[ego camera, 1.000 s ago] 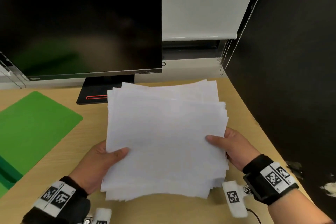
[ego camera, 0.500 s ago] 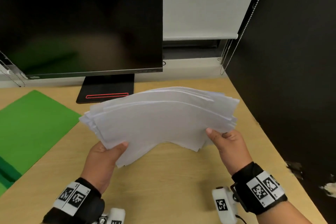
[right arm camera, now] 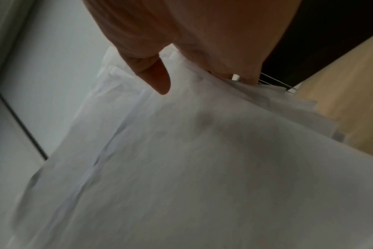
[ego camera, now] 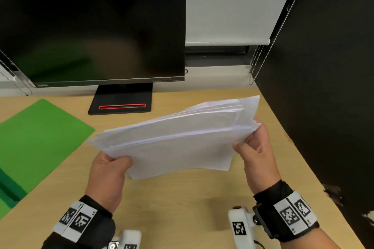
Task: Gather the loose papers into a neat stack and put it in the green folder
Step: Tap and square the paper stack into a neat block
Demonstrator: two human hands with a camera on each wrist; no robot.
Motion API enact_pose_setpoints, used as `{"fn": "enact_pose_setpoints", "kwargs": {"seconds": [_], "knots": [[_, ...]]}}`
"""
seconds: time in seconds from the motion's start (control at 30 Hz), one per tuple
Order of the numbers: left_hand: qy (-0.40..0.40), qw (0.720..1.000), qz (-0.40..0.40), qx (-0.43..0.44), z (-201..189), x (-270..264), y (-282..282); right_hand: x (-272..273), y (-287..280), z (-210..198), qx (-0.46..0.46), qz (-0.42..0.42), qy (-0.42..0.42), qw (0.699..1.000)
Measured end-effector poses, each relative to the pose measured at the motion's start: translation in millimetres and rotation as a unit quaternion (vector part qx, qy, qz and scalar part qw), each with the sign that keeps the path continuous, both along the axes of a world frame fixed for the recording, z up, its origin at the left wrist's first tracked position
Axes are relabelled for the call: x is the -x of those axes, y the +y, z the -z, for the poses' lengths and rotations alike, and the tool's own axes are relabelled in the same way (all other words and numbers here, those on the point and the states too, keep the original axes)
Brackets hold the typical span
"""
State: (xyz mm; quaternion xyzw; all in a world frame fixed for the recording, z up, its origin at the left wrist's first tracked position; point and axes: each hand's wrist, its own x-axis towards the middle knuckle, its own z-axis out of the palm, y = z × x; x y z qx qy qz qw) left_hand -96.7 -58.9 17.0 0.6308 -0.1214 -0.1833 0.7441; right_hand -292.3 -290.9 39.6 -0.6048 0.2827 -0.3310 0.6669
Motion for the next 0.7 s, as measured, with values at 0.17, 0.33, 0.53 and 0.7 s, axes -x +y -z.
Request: {"fn": "enact_pose_setpoints", "kwargs": {"seconds": [0.17,0.33,0.53,0.7], "knots": [[-0.015,1.000,0.017,-0.007,-3,-1,-2,-2,0,0,0.008,-0.001,0.034,0.999],[-0.010,1.000,0.023,-0.002,-8,-2,-4,-2,-3,9,0.017,-0.010,0.072,0.997],[0.025,0.999,0.028,-0.009,-3,-10,-3,1,-2,20,-0.026,-0.022,0.094,0.995],[-0.006,1.000,0.005,-0.020,-2,0,-3,0,5,13,0.018,0.000,0.083,0.996]]}}
